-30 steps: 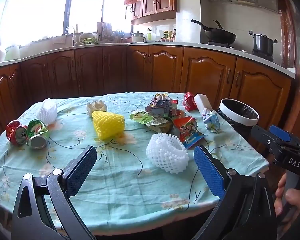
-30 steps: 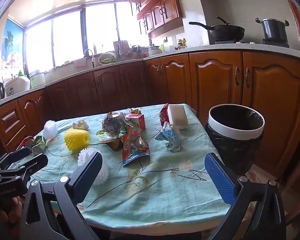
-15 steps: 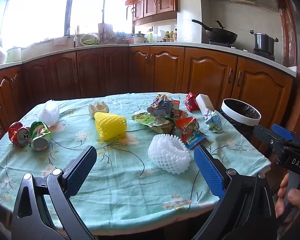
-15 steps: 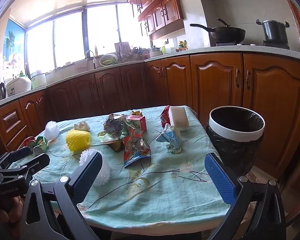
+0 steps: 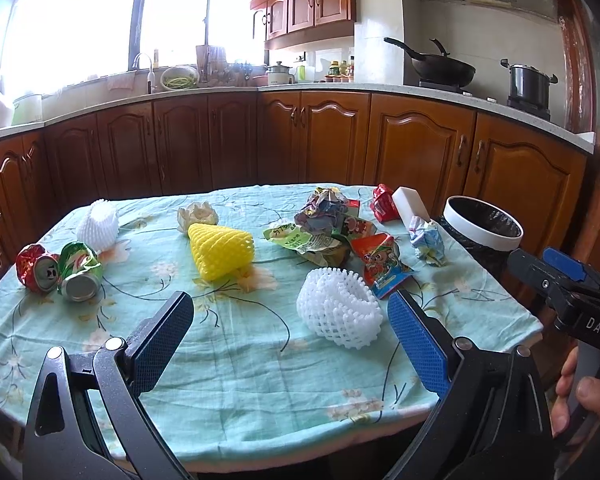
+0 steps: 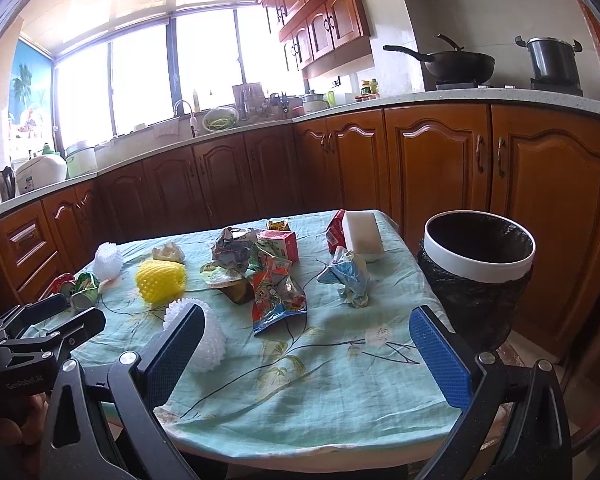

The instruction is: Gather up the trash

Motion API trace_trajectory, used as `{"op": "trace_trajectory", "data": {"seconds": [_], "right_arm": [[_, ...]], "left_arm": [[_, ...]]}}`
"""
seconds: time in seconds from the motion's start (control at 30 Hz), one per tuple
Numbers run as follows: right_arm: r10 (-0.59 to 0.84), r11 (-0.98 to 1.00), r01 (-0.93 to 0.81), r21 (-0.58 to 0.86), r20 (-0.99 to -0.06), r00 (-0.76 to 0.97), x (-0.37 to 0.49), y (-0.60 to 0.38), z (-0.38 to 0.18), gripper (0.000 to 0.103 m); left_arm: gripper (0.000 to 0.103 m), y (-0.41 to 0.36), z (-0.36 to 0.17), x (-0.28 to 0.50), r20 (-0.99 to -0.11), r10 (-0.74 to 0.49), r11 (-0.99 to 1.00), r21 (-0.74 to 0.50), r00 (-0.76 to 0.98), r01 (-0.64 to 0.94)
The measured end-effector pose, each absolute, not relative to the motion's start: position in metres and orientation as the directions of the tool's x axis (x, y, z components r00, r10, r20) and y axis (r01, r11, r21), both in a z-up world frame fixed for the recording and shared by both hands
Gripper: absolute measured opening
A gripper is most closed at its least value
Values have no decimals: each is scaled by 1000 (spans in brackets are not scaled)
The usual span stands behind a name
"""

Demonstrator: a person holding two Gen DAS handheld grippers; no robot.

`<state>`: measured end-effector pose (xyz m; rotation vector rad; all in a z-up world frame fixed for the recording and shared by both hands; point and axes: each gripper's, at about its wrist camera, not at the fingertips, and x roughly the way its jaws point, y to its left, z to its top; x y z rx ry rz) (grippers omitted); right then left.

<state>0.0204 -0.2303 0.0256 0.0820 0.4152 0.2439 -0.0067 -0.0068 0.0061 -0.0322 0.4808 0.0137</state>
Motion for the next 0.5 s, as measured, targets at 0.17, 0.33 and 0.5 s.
{"op": "trace_trajectory", "data": {"seconds": [0.17, 0.33, 0.5], "right_arm": [[264, 964, -228, 138, -388, 883, 22, -231, 25, 103], [273, 962, -235, 143, -390, 879, 23, -231, 24, 103], [280, 959, -240, 149, -395, 875, 24, -230, 22, 103]], "left_arm": [[100, -7, 6, -5, -468, 6, 999, -28, 884, -22], [100, -8, 5, -3, -468, 7, 999, -26, 884, -22], [100, -6, 4, -1, -474, 8, 999, -27, 880, -23]]}}
